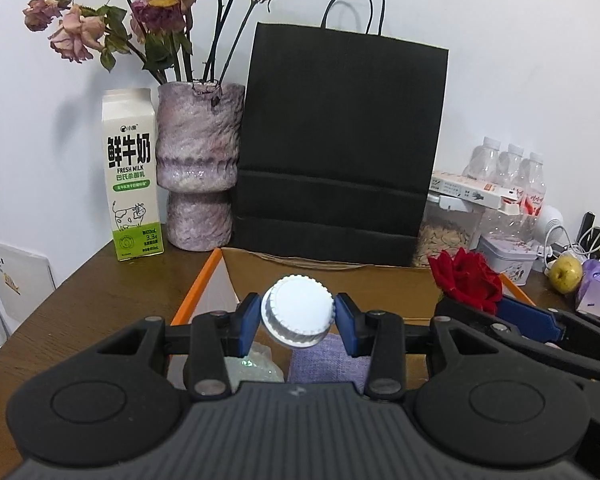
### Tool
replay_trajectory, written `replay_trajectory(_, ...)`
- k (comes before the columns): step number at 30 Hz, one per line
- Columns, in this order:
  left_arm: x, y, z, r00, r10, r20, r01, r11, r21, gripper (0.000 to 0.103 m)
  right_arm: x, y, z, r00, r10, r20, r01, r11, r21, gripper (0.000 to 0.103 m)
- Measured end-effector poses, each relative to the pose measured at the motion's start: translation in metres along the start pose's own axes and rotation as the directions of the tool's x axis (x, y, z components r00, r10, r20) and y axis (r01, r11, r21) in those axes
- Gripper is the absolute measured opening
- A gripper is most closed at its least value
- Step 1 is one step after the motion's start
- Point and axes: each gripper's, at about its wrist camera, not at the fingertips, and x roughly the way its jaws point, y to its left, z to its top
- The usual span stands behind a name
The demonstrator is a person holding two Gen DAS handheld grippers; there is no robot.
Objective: Organize objects
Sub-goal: 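Carry the white bottle and red rose over the red box with both tools, then open both tools to drop the bottle and rose into the box, then withdraw both tools from the box toward the cable and cloth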
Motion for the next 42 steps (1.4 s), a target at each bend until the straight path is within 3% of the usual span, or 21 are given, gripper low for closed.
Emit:
replay_trajectory(19, 0.012, 0.004, -0.005, 1.0, 0.014, -0.025, -0.014, 1.0, 0.004, 0.042, 0.015, -0.007, -0.01, 0.995, -0.037, -0.087, 0.036, 0.999, -0.013, 0.042)
replay_trajectory(21, 0.01, 0.004, -0.005, 1.0, 0.016, -0.015, -0.016, 1.0, 0.002, 0.049, 0.015, -0.007, -0.011, 0.995, -0.045, -0.09, 0.043, 0.999, -0.015, 0.043)
replay_trajectory(23, 0.008, 0.006, -0.005, 1.0, 0.005, -0.004, -0.006, 1.0, -0.009, 0.062, 0.015, -0.007, -0.011, 0.995, -0.046, -0.093, 0.044, 0.999, -0.017, 0.048)
replay_trajectory(25, 0.007, 0.006, -0.004, 1.0, 0.009, 0.008, -0.009, 1.0, -0.013, 0.078, 0.015, -0.008, -0.011, 0.995, -0.052, -0.086, 0.051, 0.999, -0.016, 0.073)
replay_trajectory(26, 0.005, 0.006, -0.004, 1.0, 0.011, 0.016, -0.01, 1.0, -0.014, 0.082, 0.014, -0.008, -0.011, 0.995, -0.059, -0.079, 0.058, 0.998, -0.017, 0.08)
replay_trajectory(27, 0.004, 0.007, -0.003, 1.0, 0.011, 0.023, -0.01, 1.0, -0.018, 0.093, 0.013, -0.007, -0.011, 0.995, -0.063, -0.073, 0.062, 0.998, -0.017, 0.089)
replay_trajectory(28, 0.003, 0.007, -0.004, 0.999, 0.014, 0.034, -0.013, 1.0, -0.024, 0.103, 0.012, -0.008, -0.011, 0.996, -0.06, -0.07, 0.06, 0.998, -0.015, 0.091)
replay_trajectory(33, 0.0, 0.011, -0.002, 0.999, 0.014, 0.049, -0.012, 0.998, -0.054, 0.103, 0.013, -0.007, -0.012, 0.995, -0.054, -0.079, 0.053, 0.998, -0.015, 0.102)
replay_trajectory(42, -0.004, 0.01, -0.003, 0.998, 0.011, 0.064, -0.008, 0.999, -0.046, 0.103, 0.01, -0.009, -0.011, 0.996, -0.06, -0.072, 0.06, 0.998, 0.002, 0.103)
